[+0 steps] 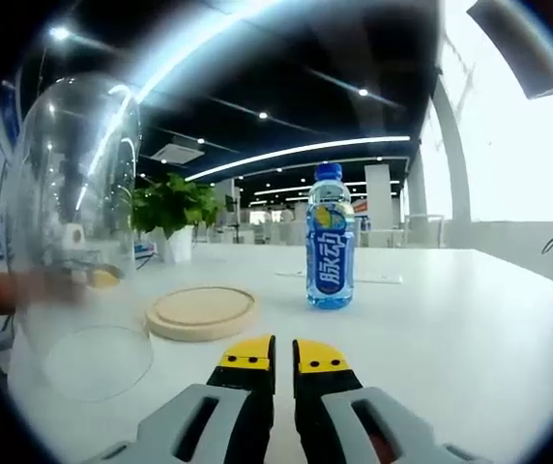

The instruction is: Open the cover put in the Mizone put the cover back on

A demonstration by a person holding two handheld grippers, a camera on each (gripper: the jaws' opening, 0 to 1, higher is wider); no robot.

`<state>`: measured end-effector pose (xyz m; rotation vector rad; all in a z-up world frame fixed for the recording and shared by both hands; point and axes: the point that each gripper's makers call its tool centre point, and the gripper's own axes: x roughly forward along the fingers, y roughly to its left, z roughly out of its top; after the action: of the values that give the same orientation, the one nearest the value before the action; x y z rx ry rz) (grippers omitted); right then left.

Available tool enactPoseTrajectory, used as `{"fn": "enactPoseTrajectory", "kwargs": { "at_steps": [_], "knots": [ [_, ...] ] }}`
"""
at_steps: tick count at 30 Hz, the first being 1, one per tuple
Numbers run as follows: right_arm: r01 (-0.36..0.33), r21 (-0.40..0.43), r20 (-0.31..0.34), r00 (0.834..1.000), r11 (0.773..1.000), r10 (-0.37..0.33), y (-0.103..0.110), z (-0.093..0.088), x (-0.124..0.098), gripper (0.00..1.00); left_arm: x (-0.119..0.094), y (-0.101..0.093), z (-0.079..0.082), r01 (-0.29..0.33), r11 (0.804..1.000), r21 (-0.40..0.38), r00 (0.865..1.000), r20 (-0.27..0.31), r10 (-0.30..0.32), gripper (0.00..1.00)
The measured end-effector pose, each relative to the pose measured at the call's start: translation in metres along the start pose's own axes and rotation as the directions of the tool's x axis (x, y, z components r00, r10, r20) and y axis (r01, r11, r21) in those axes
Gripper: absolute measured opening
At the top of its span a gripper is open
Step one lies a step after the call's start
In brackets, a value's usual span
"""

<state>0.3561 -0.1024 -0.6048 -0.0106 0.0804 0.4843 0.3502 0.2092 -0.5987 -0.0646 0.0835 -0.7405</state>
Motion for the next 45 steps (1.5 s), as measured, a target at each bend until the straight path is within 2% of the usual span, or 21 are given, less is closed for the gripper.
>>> {"fn": "enactPoseTrajectory", "kwargs": {
  "at_steps": [10, 17, 27, 34, 45],
  "knots": [
    [0.003, -0.012, 0.000, 1.000, 1.000, -0.003, 0.002, 0.000, 0.000, 0.02, 0.001, 0.003, -0.004, -0.015, 1.000, 0.001, 1.000, -0.018, 0.015, 0.16],
    [0.005, -0.009, -0.003, 1.000, 1.000, -0.005, 0.002, 0.000, -0.001, 0.03, 0.002, -0.001, -0.005, 0.007, 1.000, -0.001, 1.000, -0.022, -0.007, 0.16],
    [0.016, 0.006, 0.027, 1.000, 1.000, -0.016, 0.002, 0.008, 0.000, 0.04, 0.002, -0.001, -0.006, 0.004, 1.000, -0.003, 1.000, -0.025, -0.004, 0.16],
    [0.025, -0.026, 0.012, 1.000, 0.999, -0.025, 0.004, 0.010, 0.005, 0.08, 0.002, -0.002, -0.008, 0.001, 1.000, -0.001, 0.999, -0.037, -0.001, 0.16],
    [0.068, -0.109, 0.039, 0.997, 0.992, -0.064, 0.001, 0.044, 0.029, 0.10, 0.003, -0.004, -0.011, 0.016, 1.000, -0.007, 0.998, -0.056, -0.017, 0.16]
  ]
}}
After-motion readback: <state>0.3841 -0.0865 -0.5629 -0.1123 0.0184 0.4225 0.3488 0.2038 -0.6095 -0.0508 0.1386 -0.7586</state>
